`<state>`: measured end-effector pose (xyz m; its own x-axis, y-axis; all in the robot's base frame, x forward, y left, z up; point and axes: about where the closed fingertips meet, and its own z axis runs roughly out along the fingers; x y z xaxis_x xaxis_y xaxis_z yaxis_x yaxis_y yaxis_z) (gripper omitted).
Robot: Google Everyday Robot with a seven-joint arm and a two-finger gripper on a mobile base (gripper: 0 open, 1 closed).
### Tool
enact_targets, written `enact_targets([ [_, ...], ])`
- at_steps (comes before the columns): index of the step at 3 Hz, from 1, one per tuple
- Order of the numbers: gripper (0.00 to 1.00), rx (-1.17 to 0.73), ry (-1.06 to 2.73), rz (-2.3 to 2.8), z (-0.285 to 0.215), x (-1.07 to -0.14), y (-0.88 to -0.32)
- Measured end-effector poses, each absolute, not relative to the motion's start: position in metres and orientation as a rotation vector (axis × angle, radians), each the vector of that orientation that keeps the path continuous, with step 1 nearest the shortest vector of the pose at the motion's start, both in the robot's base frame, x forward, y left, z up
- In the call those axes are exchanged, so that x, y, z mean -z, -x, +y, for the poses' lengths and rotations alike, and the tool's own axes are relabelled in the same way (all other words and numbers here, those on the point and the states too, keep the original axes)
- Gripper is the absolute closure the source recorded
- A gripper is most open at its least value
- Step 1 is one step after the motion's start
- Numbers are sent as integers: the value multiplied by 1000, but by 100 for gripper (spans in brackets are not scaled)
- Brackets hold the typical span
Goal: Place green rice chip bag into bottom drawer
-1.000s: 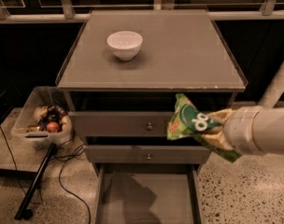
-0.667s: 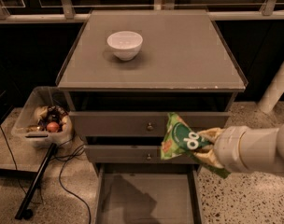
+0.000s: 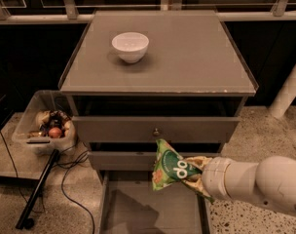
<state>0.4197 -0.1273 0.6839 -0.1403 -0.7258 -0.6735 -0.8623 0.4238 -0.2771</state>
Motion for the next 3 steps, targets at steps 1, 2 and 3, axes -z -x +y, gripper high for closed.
enact_targets([
  [1,100,-266,1380,1895,-114,-640,-422],
  [2,100,-266,1380,1895,-114,-640,-422],
  [3,100,-312,1389,1915,-103,-619,-426],
])
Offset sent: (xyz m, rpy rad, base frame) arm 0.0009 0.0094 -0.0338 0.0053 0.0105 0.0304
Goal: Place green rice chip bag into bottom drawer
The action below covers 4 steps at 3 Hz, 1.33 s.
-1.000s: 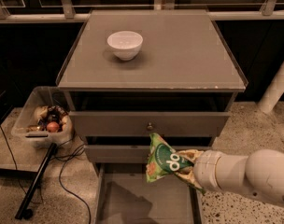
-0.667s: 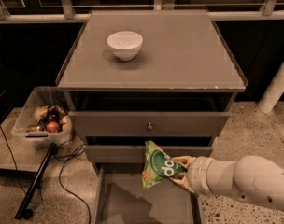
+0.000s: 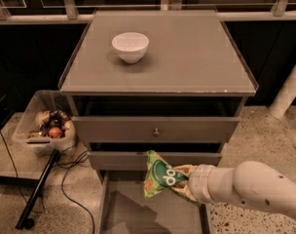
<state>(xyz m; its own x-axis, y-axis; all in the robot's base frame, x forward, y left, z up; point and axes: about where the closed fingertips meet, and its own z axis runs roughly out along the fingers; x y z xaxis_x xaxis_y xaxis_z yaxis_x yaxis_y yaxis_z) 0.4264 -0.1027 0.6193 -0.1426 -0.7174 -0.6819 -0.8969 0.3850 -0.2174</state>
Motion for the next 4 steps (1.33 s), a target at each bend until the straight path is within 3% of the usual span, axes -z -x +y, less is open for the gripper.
enact_targets([
  [4,100,-508,1392,1858,-90,-445,-442],
])
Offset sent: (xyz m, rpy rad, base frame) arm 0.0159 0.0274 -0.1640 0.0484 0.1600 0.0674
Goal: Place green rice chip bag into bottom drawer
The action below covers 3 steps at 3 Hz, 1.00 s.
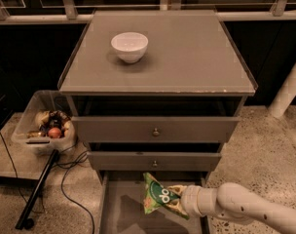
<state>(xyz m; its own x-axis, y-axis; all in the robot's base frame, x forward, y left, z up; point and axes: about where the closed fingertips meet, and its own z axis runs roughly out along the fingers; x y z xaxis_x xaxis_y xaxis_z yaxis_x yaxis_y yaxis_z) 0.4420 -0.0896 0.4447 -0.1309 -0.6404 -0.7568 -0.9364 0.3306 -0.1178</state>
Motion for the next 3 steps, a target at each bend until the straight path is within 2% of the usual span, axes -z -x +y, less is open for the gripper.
enact_targets([
  [2,100,-563,1385,1889,-116,-369,-465],
  [3,100,-565,1394,1894,-111,-364,-466],
])
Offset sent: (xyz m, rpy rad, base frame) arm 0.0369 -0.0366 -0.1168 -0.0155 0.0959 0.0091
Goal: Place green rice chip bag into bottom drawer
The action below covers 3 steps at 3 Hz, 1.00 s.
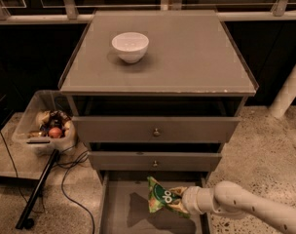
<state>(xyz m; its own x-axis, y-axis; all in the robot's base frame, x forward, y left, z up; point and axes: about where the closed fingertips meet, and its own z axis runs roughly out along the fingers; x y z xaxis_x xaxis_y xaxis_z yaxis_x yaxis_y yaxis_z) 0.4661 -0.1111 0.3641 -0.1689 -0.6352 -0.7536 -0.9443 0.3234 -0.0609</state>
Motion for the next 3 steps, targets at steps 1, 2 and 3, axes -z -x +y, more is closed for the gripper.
enact_targets([
  [1,100,-581,1411,1911,-107,-345,-471],
  [2,100,-592,1401,1932,-111,-304,-489],
  [3,100,-599,1380,1935,-118,-269,-500],
])
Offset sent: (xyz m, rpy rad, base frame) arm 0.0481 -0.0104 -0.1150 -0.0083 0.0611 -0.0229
